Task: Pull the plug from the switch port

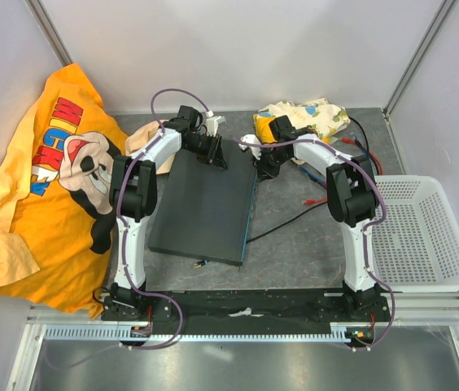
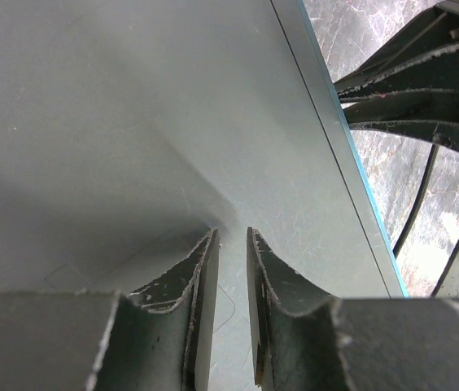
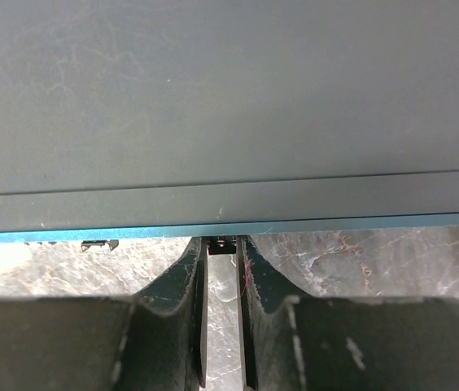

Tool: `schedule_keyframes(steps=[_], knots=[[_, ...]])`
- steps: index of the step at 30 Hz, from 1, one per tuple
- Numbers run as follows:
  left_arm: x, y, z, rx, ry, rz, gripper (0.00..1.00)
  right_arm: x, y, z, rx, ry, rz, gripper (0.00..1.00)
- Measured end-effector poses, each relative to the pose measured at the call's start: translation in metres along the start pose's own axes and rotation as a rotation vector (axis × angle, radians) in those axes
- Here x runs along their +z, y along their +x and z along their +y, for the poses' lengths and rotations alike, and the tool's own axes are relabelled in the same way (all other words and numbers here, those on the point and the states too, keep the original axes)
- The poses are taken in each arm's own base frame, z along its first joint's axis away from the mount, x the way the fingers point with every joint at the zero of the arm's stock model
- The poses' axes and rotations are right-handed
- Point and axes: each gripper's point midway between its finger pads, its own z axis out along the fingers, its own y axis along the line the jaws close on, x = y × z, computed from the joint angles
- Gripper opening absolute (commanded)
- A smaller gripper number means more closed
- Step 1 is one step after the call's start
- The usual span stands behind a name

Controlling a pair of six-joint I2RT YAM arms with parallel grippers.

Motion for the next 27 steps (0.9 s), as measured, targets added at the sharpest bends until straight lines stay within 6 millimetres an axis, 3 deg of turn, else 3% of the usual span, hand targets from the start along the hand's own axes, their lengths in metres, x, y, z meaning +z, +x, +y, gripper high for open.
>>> schedule_keyframes(steps=[9, 16, 27], knots=[[0.000, 0.000, 0.000, 0.000, 0.000, 0.000, 0.29, -0.002, 0.003, 0.003, 0.057, -0.009, -0.012, 0.00], [0.000, 0.000, 0.000, 0.001, 0.000, 0.000, 0.29, -0.017, 0.023, 0.001, -0.025, 0.056, 0.011, 0.00], [0.000, 0.000, 0.000, 0.001, 0.000, 0.000, 0.29, -0.019, 0.023, -0.002, -0.044, 0.056, 0.030, 0.00]])
